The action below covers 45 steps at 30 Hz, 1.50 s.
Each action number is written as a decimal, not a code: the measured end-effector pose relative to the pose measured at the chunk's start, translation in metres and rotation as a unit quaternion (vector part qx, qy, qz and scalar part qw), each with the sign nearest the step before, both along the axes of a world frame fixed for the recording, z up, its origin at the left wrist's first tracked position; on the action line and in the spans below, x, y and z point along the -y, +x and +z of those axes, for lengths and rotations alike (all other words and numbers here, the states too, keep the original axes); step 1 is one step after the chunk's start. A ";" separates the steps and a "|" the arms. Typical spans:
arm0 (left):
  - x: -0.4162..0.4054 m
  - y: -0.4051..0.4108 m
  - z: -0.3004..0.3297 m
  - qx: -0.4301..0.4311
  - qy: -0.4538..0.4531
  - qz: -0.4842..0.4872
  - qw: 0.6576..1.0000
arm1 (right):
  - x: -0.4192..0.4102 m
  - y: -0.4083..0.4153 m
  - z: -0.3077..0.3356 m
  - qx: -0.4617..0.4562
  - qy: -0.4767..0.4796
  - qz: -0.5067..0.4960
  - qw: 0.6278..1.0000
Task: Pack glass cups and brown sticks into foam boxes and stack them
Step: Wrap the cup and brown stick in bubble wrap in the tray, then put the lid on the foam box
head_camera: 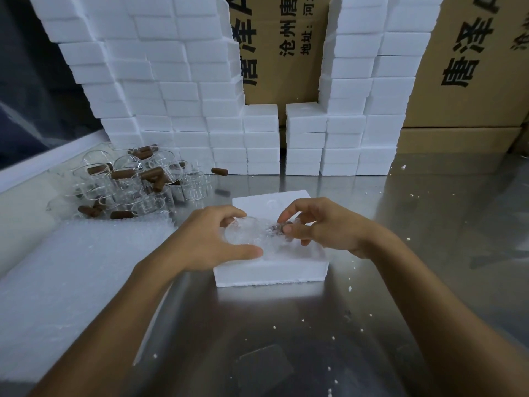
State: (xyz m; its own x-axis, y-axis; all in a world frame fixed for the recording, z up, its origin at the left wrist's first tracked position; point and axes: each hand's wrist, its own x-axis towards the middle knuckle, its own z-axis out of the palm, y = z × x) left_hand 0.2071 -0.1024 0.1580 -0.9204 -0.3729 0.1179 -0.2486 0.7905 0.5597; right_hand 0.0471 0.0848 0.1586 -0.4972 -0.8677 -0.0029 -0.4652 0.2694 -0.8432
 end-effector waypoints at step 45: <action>0.002 -0.002 -0.006 0.067 0.010 -0.044 0.997 | 0.009 0.004 -0.013 -0.094 0.052 -0.070 0.992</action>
State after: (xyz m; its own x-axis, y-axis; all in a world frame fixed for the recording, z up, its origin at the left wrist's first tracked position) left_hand 0.2054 -0.1042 0.1520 -0.9568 -0.2905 -0.0151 -0.2520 0.8015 0.5423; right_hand 0.0509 0.0753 0.1453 -0.6128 -0.7901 0.0156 -0.5632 0.4228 -0.7100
